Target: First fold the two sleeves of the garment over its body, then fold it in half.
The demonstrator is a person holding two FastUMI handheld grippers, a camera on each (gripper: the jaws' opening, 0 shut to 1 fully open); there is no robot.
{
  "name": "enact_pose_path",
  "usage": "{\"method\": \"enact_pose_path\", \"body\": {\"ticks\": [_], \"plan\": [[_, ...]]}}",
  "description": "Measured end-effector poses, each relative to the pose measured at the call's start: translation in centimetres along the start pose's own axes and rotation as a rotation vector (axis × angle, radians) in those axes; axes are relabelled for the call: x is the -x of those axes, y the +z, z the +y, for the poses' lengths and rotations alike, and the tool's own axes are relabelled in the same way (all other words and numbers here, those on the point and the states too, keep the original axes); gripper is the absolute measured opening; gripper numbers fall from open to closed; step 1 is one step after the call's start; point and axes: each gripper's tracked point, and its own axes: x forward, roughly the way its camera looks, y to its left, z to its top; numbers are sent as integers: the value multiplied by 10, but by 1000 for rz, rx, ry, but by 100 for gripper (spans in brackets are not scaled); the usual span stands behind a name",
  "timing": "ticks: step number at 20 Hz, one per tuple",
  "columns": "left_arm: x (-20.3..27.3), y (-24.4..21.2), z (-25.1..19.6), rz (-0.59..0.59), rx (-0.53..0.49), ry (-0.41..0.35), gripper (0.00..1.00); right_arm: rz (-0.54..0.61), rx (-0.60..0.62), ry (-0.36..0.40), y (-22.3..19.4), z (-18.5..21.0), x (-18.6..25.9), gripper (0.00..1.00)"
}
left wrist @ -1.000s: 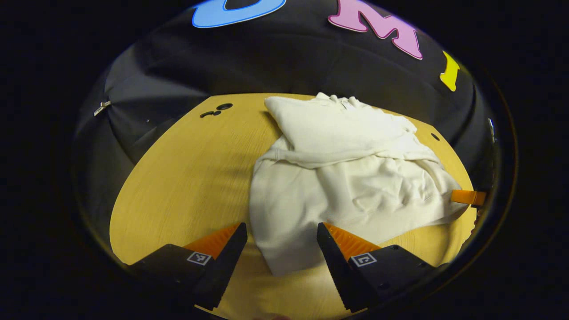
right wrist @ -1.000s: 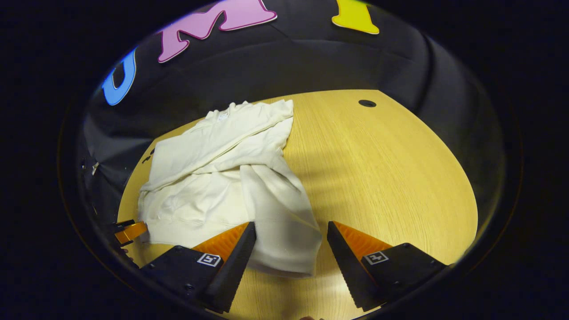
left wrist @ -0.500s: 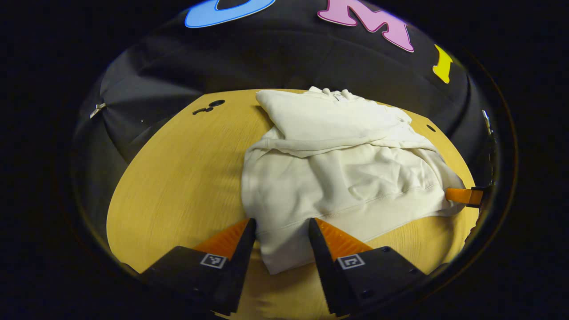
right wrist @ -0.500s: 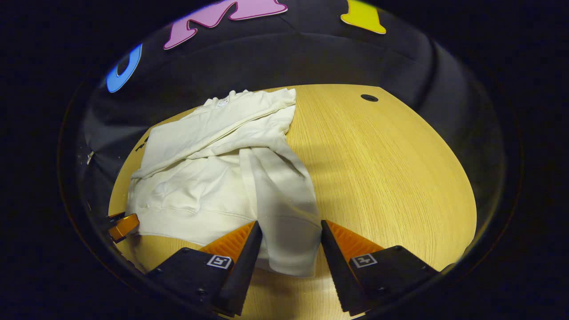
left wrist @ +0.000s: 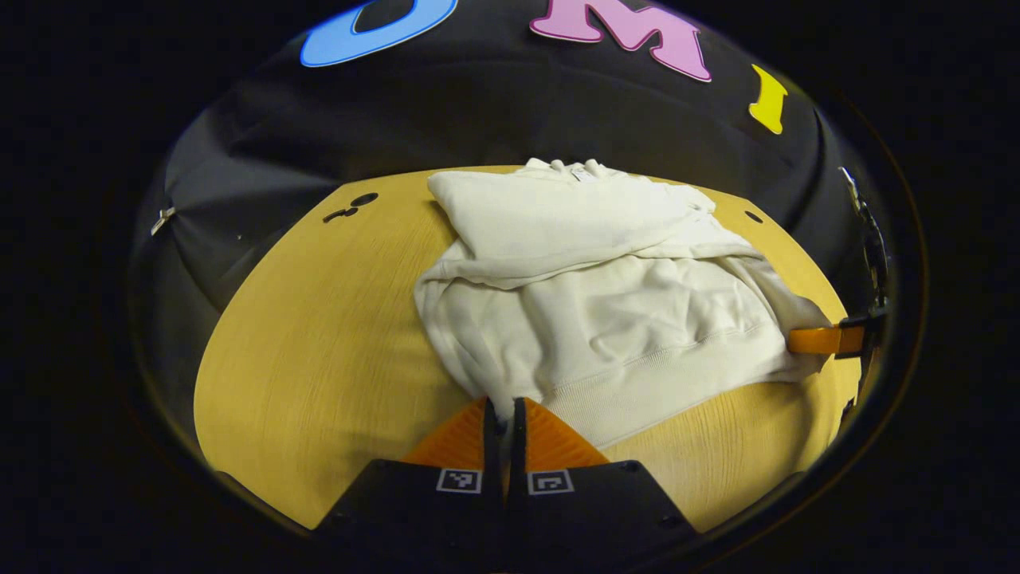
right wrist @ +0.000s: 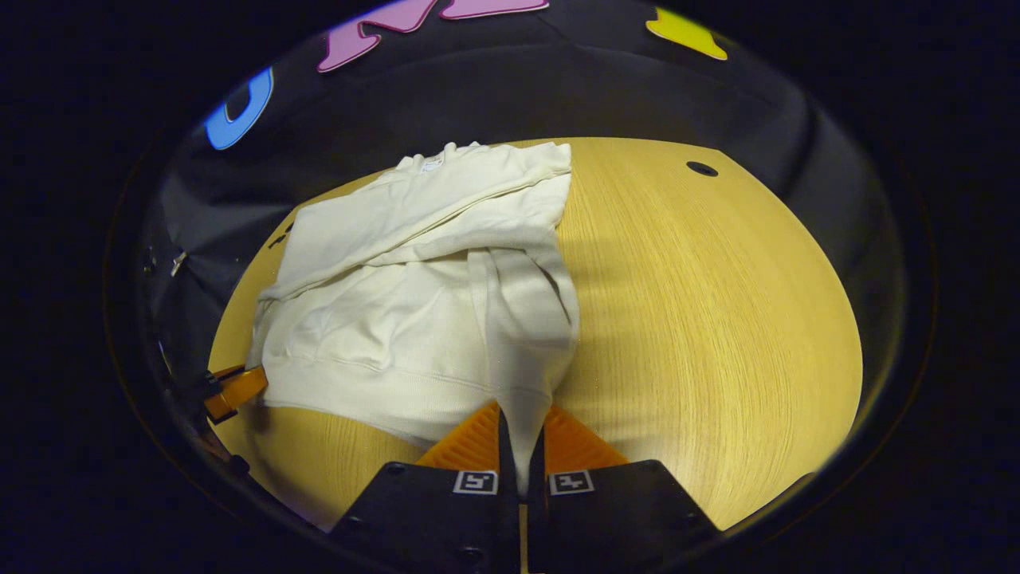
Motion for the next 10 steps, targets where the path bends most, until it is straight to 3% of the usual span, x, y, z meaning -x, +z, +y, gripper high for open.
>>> {"method": "enact_pose_path", "body": {"ticks": [5, 10], "plan": [[18, 23, 6, -52, 16, 11, 6, -13, 59, 11, 15, 4, 12, 8], [36, 65, 3, -108, 75, 3, 6, -82, 69, 65, 64, 18, 25, 8]]}}
